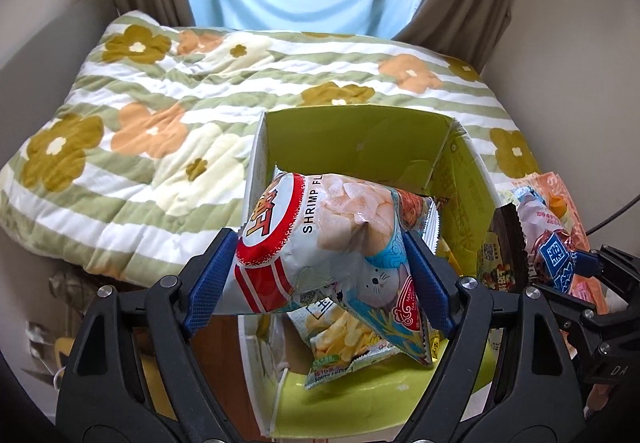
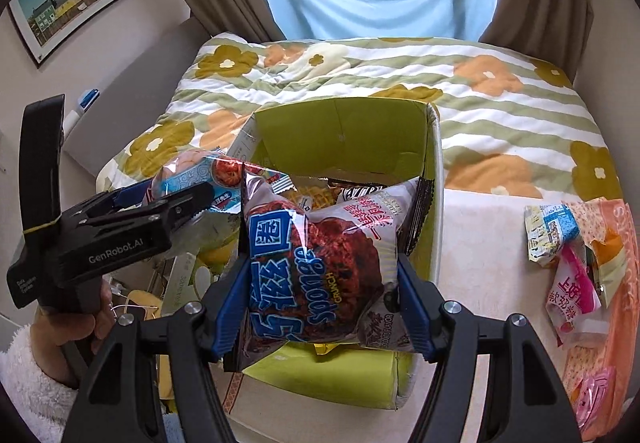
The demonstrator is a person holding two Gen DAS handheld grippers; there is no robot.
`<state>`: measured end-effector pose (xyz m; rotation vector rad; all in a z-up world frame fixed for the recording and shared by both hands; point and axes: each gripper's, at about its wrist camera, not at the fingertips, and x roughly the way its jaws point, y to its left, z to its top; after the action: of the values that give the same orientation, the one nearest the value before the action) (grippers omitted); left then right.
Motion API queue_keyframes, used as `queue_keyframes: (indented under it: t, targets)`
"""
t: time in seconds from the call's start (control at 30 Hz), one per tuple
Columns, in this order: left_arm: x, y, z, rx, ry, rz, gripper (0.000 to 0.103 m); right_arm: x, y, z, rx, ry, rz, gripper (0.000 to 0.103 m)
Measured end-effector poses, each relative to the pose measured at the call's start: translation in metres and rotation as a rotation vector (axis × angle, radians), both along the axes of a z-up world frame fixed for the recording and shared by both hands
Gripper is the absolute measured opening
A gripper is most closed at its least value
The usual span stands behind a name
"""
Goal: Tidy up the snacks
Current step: 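Carry both bags over the box and open the left tool to drop the shrimp bag, then open the right tool to drop the brown cookie bag into the box, then move both tools to the snacks lying on the pink towel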
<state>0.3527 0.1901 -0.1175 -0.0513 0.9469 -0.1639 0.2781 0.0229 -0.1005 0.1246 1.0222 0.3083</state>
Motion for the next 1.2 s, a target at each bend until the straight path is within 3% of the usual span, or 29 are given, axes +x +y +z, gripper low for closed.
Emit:
queue_keyframes:
  t: [0.17, 0.3, 0.77, 0.87, 0.93, 1.03, 1.2]
  targets:
    - [0.017, -0.004, -0.005, 0.0, 0.001, 0.007, 0.085, 0.012, 0.005, -0.009, -0.009, 0.015, -0.001, 0.064]
    - [0.029, -0.004, -0.006, 0.01, 0.007, 0.03, 0.103, 0.021, 0.006, -0.017, -0.003, 0.025, 0.014, 0.064]
    - [0.004, 0.03, -0.002, 0.006, 0.028, 0.128, 0.103, 0.031, 0.032, -0.04, -0.073, 0.059, 0.106, 0.068]
    - [-0.004, 0.034, 0.003, 0.01, 0.014, 0.142, 0.103, 0.029, 0.034, -0.039, -0.068, 0.029, 0.101, 0.076]
    - [-0.009, 0.036, 0.006, 0.009, 0.008, 0.147, 0.103, 0.025, 0.034, -0.034, -0.056, -0.001, 0.112, 0.098]
    - [-0.018, 0.037, 0.01, 0.014, 0.0, 0.149, 0.103, 0.018, 0.031, -0.026, -0.053, -0.062, 0.117, 0.1]
    - [-0.032, 0.037, 0.014, 0.007, -0.007, 0.141, 0.103, 0.005, 0.025, -0.022, -0.058, -0.069, 0.111, 0.1]
